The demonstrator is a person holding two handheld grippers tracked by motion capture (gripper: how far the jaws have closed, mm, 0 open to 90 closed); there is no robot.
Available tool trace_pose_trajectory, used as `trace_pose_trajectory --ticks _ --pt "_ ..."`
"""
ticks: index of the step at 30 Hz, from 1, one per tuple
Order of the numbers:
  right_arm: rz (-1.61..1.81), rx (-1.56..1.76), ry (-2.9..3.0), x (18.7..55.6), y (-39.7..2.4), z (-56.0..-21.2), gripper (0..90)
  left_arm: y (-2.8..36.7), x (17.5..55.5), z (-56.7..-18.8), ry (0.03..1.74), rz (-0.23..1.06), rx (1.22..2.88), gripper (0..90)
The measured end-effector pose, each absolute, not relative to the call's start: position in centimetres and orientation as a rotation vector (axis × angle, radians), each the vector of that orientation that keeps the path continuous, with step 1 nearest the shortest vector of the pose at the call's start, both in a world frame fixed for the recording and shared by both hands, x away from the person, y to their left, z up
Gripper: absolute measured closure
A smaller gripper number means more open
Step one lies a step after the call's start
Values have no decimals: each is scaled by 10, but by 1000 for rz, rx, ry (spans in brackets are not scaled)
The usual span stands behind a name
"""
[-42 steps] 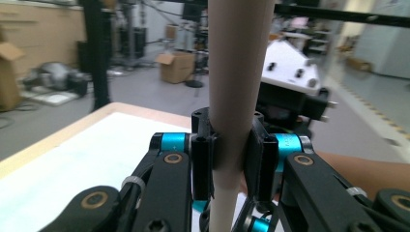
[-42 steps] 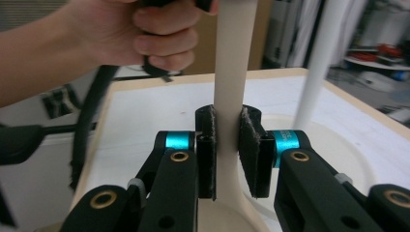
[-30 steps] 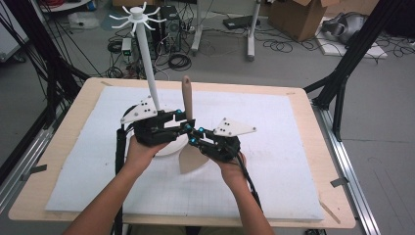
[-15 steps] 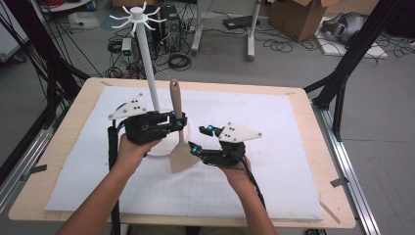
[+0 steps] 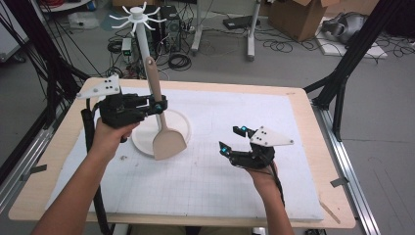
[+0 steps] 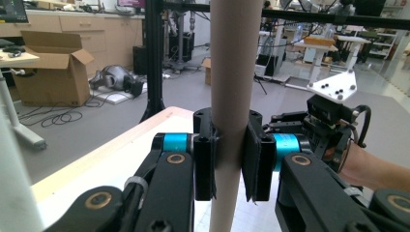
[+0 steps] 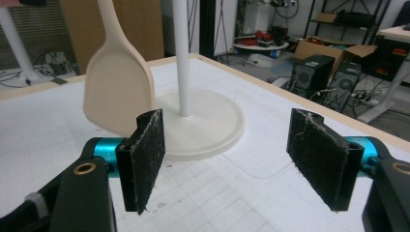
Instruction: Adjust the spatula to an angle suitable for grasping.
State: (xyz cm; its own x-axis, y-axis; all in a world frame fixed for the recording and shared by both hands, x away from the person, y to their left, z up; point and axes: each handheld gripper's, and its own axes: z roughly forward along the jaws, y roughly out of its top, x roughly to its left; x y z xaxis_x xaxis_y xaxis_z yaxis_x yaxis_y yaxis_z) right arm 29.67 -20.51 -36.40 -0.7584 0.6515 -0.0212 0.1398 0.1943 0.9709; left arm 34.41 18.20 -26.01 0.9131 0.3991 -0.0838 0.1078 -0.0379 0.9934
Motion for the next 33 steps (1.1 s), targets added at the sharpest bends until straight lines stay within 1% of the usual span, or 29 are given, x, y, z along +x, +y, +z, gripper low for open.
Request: trace_pose_trajectory --ticks 4,21,33 --pt "1588 744 2032 296 -211 -363 291 188 351 -250 396 221 1606 770" --pt "1559 771 2029 298 -216 -364 291 171 367 -219 481 343 1654 770" --pt "1570 764 2025 297 -217 -363 291 169 377 -217 538 353 1664 770"
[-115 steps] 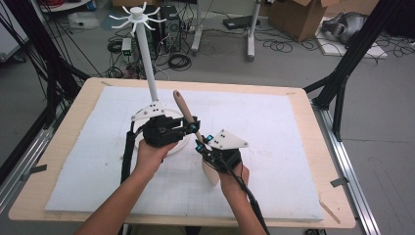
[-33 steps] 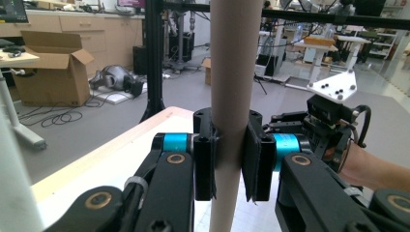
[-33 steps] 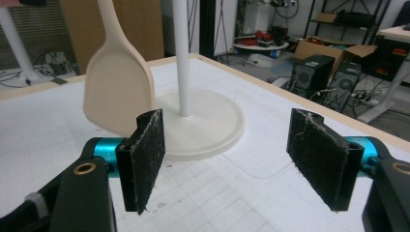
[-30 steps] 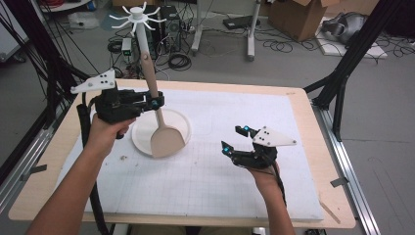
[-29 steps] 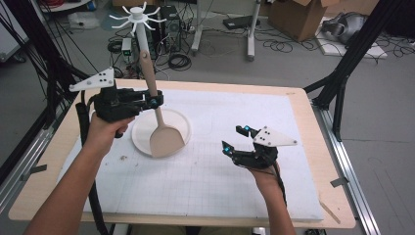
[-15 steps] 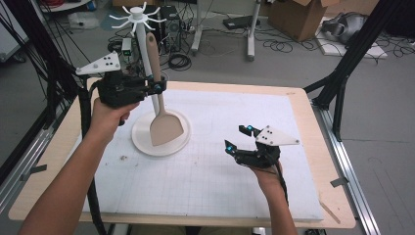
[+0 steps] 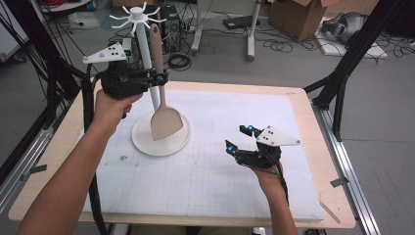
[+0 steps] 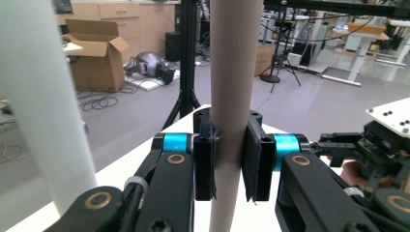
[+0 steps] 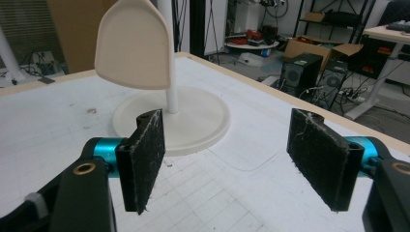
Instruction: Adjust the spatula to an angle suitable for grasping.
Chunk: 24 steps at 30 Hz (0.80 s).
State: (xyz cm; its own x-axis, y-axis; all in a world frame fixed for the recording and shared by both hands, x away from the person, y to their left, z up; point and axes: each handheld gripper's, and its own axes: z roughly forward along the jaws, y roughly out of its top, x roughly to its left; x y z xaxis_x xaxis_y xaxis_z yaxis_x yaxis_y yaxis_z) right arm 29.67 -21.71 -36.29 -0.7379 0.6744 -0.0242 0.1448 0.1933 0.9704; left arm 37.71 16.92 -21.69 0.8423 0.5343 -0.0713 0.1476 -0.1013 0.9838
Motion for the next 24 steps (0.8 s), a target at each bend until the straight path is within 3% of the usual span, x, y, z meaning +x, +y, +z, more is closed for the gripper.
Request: trace_pose_trajectory --ticks 17,18,21,24 --pt "1561 769 2024 296 -219 -365 291 180 381 -233 572 412 1621 755" --pt "1565 770 2026 295 -219 -366 291 183 379 -237 582 417 1614 727" --pt "1554 785 2029 294 -221 -369 291 193 373 -255 609 443 1573 515" --pt "1543 801 2033 294 -224 -374 291 206 366 -275 621 435 1524 400"
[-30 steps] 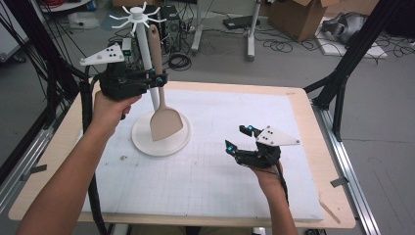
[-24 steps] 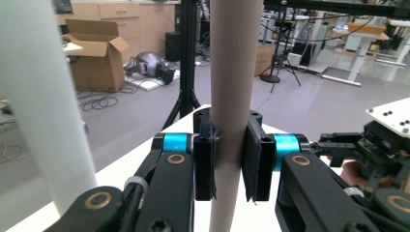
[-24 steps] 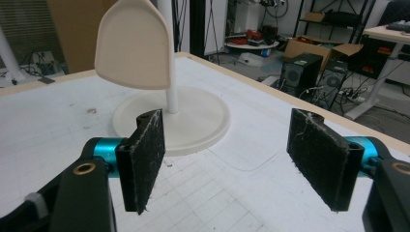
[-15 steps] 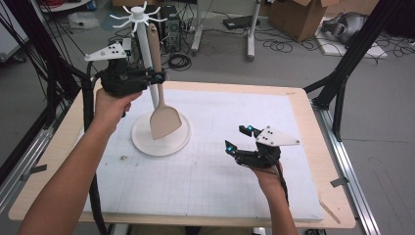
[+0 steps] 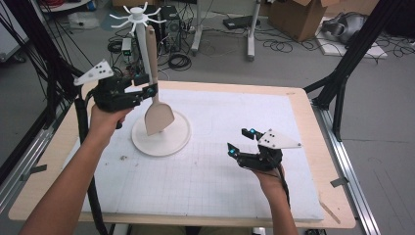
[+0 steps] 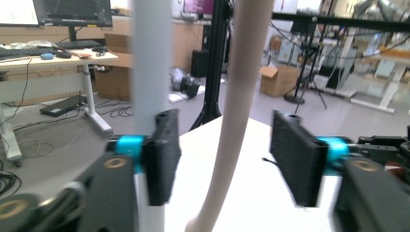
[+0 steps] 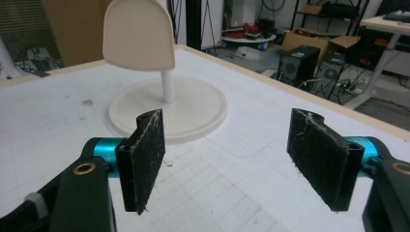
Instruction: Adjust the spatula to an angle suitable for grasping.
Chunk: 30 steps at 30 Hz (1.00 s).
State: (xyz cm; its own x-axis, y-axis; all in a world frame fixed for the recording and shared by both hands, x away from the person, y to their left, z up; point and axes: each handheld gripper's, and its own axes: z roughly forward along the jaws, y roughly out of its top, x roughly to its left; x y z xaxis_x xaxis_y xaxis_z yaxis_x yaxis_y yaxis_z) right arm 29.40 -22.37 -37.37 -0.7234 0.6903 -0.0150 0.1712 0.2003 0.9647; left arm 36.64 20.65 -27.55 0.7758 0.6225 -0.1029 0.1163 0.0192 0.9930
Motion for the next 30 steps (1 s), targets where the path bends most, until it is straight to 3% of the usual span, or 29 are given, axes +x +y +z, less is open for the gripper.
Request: trace_pose_trajectory --ticks 5,9,20,30 --pt "1501 840 2050 293 -227 -383 278 226 351 -309 642 452 1503 215" --pt "1466 866 2045 293 -232 -390 266 239 341 -333 668 458 1486 154" --pt "1388 917 2038 290 -245 -401 232 262 323 -380 698 556 1469 148" --pt "1386 966 1996 283 -263 -408 220 278 307 -413 804 567 1476 149"
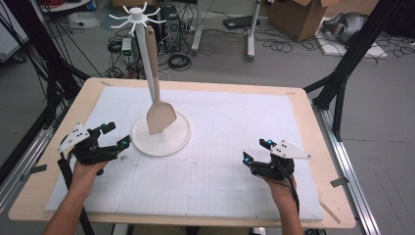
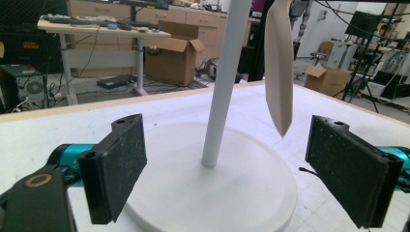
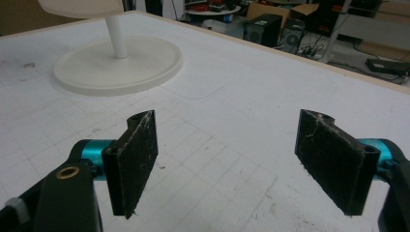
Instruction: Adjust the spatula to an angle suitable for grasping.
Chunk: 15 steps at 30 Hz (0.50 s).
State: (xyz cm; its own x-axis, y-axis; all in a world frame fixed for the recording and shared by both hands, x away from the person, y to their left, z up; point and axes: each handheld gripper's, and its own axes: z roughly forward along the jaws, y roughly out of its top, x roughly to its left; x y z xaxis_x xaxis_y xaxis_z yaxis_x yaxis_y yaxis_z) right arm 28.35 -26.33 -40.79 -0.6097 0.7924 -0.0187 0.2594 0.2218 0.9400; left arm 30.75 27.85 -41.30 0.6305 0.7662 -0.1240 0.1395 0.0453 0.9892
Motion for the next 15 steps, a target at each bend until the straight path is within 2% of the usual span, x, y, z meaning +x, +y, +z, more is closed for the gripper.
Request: trace_pose_trajectory --ticks 15 --pt "1398 997 1963 273 -267 -416 215 277 295 -432 803 562 1501 151"
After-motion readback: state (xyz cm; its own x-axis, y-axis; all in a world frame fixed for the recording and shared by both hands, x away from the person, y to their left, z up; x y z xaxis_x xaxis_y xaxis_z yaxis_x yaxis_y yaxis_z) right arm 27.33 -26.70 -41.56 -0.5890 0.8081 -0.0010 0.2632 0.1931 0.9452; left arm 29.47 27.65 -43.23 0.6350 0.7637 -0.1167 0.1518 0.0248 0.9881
